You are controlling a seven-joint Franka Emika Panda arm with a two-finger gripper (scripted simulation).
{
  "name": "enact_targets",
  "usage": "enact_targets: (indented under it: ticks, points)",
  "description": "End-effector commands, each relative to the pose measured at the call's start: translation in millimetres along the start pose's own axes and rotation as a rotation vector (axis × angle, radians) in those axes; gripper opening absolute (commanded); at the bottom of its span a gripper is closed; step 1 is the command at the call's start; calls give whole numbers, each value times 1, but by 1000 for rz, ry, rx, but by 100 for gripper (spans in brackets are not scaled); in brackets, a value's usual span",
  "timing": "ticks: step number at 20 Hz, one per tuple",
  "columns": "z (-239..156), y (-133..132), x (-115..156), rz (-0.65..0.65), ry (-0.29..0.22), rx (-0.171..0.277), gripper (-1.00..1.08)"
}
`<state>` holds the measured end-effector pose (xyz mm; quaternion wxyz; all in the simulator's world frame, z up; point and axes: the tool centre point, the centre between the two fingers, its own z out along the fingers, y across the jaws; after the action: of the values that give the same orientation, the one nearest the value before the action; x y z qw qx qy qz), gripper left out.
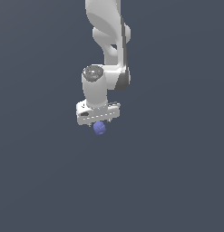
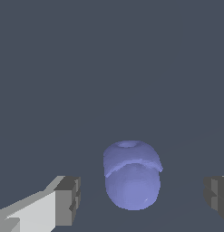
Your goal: Pick up the object and move it to a goal position.
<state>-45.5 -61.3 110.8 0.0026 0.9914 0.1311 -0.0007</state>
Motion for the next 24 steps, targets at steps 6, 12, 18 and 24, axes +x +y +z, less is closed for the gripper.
enact_targets:
  ticks: [6,12,18,24]
  points:
    - [17,3,-16,-82,2,4,100]
    - [21,4,-20,-101,2,5,100]
    - [29,3,-20,-98,2,5,100]
    - [57,3,-21,-100,2,5,100]
